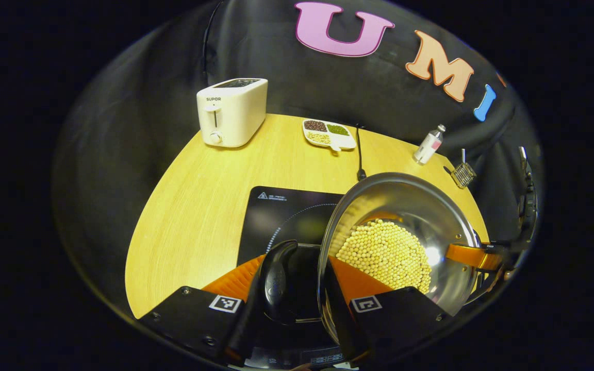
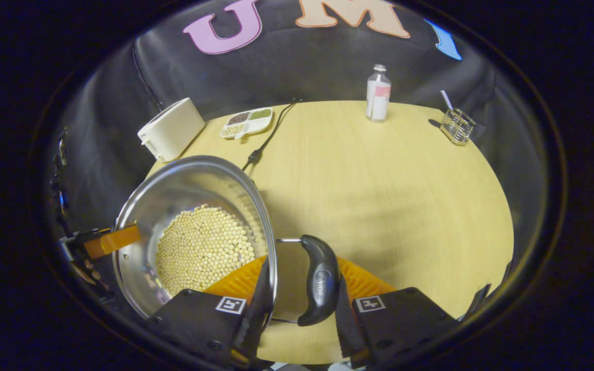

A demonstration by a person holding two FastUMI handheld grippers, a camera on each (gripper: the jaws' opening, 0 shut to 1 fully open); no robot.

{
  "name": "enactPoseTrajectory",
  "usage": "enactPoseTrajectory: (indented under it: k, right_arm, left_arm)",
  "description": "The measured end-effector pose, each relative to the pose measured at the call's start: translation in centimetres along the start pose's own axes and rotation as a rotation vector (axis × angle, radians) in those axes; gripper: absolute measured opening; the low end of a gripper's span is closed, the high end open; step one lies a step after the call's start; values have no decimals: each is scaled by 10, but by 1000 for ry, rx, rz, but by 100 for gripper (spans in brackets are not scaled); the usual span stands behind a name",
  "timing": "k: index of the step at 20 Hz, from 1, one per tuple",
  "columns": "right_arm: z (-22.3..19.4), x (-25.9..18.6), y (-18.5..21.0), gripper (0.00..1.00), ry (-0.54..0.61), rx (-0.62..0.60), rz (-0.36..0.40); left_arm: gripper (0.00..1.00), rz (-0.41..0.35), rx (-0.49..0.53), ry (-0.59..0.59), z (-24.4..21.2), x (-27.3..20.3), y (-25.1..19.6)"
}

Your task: First push the handle of the pot to place it horizontally, then grasp the pot with both hands and set it on the induction cooktop.

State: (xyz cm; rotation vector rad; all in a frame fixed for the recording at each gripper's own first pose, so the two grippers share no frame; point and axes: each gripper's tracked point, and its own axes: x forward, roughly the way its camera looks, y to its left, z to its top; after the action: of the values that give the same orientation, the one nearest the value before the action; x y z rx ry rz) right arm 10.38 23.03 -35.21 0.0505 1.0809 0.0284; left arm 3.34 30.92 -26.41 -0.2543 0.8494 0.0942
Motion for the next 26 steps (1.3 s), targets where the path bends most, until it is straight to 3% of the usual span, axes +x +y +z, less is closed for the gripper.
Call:
enactPoseTrajectory:
  k: [4,5,6,7,18,19,26]
  right_arm:
    - [1,9,24,58,11,-2,8]
    - [3,11,29,63,6,-3,9]
    - [2,13,33,58,9,-4,11]
    - [3,15,36,63,7,-5,11]
    - [8,16,52,62,-4,12,9]
    - [8,16,51,58,-4,17,11]
    - [10,16,51,60,-15,6,11]
  left_arm:
    - [65,10,-3,5,3,2,23]
    - [63,11,-1,-6,7,3,28]
    - [63,14,0,1,7,2,33]
    - [63,15,2,-5,9,3,37]
    - [63,-3,21,-13,19,3,51]
    - [63,-4,22,-11,19,2,51]
    - [67,5,21,-5,18,0,51]
